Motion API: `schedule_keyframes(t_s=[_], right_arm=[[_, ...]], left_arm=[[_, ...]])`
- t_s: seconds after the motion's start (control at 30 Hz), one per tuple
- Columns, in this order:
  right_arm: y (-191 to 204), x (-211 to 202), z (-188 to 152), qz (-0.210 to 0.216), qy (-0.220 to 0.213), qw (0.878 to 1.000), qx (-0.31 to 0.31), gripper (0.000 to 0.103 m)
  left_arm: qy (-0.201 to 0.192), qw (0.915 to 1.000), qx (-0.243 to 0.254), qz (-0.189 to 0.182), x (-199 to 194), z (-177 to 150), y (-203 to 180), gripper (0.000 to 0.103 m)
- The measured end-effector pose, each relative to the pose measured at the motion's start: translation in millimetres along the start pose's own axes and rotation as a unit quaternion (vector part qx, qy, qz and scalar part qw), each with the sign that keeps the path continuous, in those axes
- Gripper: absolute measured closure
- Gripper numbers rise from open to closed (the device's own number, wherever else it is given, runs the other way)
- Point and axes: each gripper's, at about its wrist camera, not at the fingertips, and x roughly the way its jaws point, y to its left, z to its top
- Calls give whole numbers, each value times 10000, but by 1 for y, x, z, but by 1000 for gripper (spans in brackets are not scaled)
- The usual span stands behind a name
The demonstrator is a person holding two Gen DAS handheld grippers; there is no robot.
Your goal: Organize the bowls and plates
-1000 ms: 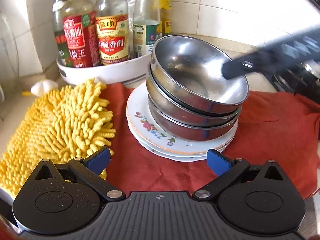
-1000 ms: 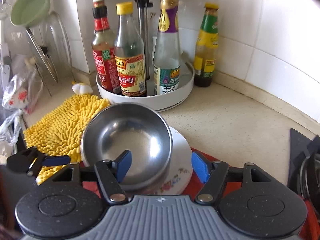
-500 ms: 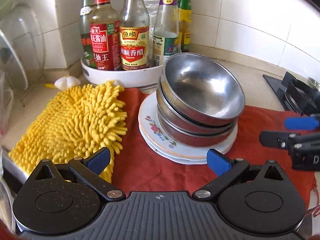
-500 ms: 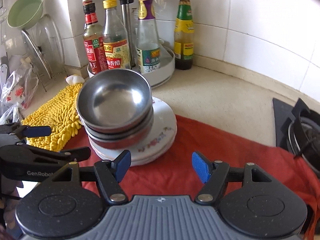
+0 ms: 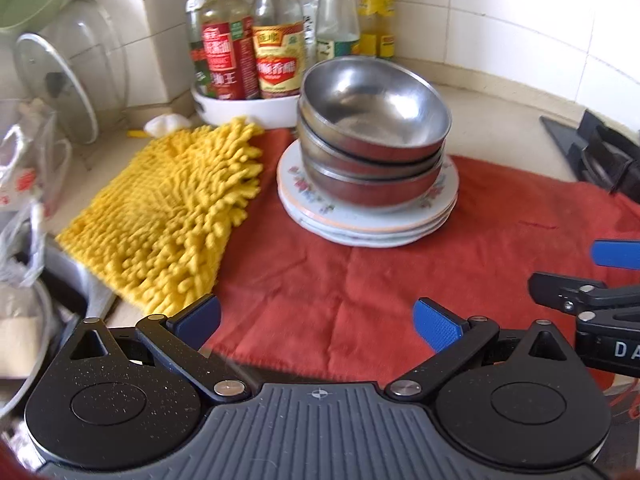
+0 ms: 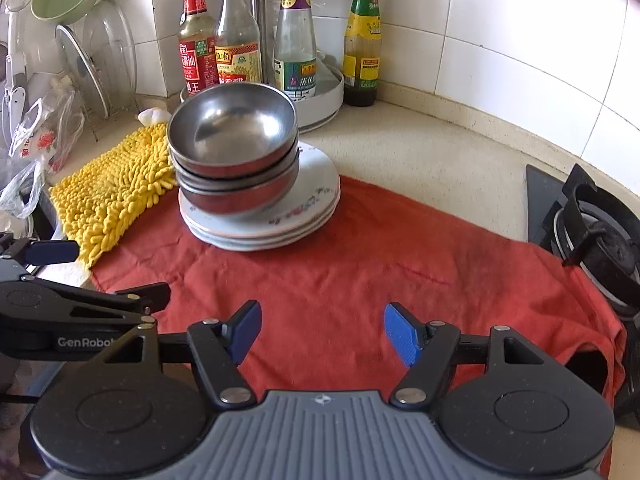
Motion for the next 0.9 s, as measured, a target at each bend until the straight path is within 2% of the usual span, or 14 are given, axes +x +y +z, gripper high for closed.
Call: schedule_keyframes(t_s=[0.5, 0.9], right_arm=[[-1, -7, -16, -10, 39, 9999, 135, 34], [3, -12, -16, -7, 27, 9999, 144, 34]], left_arm=[[53, 9993, -342, 119, -19, -19, -5, 0], [73, 9993, -295, 237, -21, -21, -5, 0]])
